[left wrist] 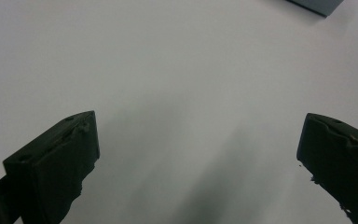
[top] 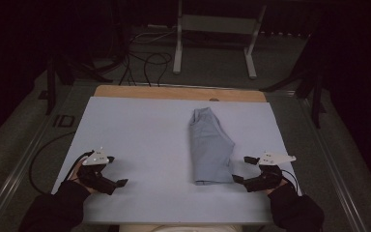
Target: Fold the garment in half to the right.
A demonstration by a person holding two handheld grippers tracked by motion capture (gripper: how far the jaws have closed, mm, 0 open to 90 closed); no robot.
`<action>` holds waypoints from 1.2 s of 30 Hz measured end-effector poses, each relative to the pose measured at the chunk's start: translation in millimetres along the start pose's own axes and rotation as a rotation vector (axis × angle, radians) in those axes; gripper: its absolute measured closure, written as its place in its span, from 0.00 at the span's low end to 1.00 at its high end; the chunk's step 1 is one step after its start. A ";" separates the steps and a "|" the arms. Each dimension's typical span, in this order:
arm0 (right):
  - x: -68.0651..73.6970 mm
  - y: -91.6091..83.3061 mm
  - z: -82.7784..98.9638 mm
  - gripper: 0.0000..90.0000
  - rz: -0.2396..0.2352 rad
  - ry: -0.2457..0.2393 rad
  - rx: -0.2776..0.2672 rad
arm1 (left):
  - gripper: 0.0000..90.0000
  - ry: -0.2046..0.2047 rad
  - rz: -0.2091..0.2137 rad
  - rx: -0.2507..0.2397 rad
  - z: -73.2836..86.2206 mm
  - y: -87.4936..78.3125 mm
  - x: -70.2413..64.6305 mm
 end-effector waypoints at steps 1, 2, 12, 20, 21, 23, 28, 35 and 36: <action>-0.2 -2.6 4.4 0.11 0.004 0.002 0.007 | 0.00 -0.004 -0.003 0.005 5.1 -2.4 1.1; -0.2 -2.6 4.4 0.11 0.004 0.002 0.007 | 0.00 -0.004 -0.003 0.005 5.1 -2.4 1.1; -2.0 -15.4 20.5 0.11 0.042 0.015 0.014 | 0.00 -0.040 -0.052 0.006 22.0 -13.6 8.4; -2.9 -22.3 30.7 0.11 0.081 0.026 0.022 | 0.00 -0.053 -0.092 -0.017 32.0 -24.3 13.1; -2.8 -23.0 31.6 0.11 0.081 0.028 0.020 | 0.00 -0.058 -0.093 -0.016 33.4 -25.2 13.6; -3.3 -23.9 35.3 0.11 0.097 0.027 0.033 | 0.00 -0.066 -0.101 -0.017 36.4 -28.2 15.4; -3.1 -22.5 36.1 0.11 0.102 0.011 0.036 | 0.00 -0.067 -0.111 -0.029 36.4 -30.5 16.2; -4.8 -22.8 34.8 0.11 0.104 0.027 0.020 | 0.00 -0.061 -0.095 -0.023 35.9 -26.7 10.2; -4.8 -22.8 34.8 0.11 0.104 0.027 0.020 | 0.00 -0.061 -0.095 -0.023 35.9 -26.7 10.2</action>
Point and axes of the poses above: each handheld gripper's, and its own axes: y roughly forward along the jaws, z roughly out of its underside, x roughly to its left, the point moved 10 cm from there along y, roughly forward along the jaws, and after that the axes turned 12 degrees about -x, right-handed, at the moved point
